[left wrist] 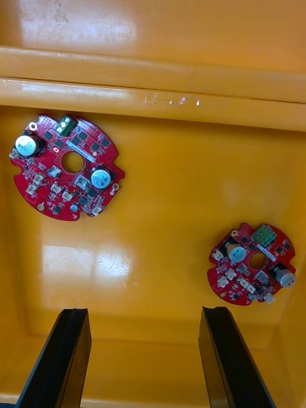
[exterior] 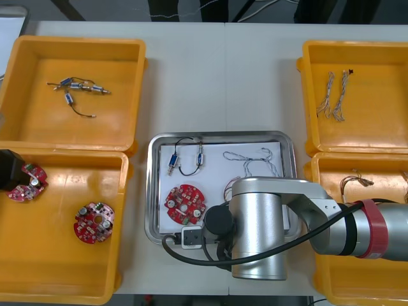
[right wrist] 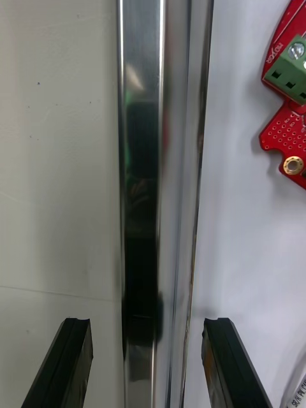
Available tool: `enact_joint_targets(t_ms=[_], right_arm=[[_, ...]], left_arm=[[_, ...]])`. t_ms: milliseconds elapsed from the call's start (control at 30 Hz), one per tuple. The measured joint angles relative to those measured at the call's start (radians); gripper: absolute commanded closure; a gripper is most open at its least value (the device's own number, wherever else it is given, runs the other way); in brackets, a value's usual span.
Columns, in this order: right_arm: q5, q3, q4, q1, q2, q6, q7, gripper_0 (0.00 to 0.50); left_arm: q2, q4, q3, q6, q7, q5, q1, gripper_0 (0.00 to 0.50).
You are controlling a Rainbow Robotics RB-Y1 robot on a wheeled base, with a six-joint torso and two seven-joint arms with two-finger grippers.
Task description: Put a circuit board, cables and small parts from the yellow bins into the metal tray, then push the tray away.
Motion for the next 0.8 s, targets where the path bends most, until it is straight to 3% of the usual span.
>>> enact_joint_targets(t_ms=[133,167,200,233,300,367,400,433,467,800], right_arm=[[0.000,0.000,-0.001,-0.001,0.000,0.000,0.000,0.012],[0.000,0.000,-0.001,-0.001,0.000,0.000,0.000,0.116],[0.000,0.000,-0.002,-0.001,0.000,0.000,-0.001,0.176],[0.000,0.000,-0.003,-0.001,0.001,0.000,-0.001,0.205],[0.000,0.000,-0.006,-0.001,0.001,0.000,-0.001,0.334],[0.001,0.000,-0.008,-0.001,0.001,0.000,-0.001,0.359],[0.001,0.000,-0.008,-0.002,0.001,0.000,-0.001,0.443],[0.001,0.000,-0.009,-0.002,0.001,0.000,-0.001,0.443],[0.001,0.000,-0.010,-0.003,0.001,0.000,-0.001,0.487],[0.000,0.000,-0.010,-0.020,0.001,0.000,-0.001,0.500]], left_arm=[[0.000,0.000,0.000,0.000,0.000,0.000,0.000,0.000],[0.000,0.000,0.000,0.000,0.000,0.000,0.000,0.000],[0.000,0.000,0.000,0.000,0.000,0.000,0.000,0.000],[0.000,0.000,0.000,0.000,0.000,0.000,0.000,0.000],[0.000,0.000,0.000,0.000,0.000,0.000,0.000,0.000],[0.000,0.000,0.000,0.000,0.000,0.000,0.000,0.000],[0.000,0.000,0.000,0.000,0.000,0.000,0.000,0.000],[0.000,0.000,0.000,0.000,0.000,0.000,0.000,0.000],[0.000,0.000,0.000,0.000,0.000,0.000,0.000,0.000],[0.000,0.000,0.000,0.000,0.000,0.000,0.000,0.000]])
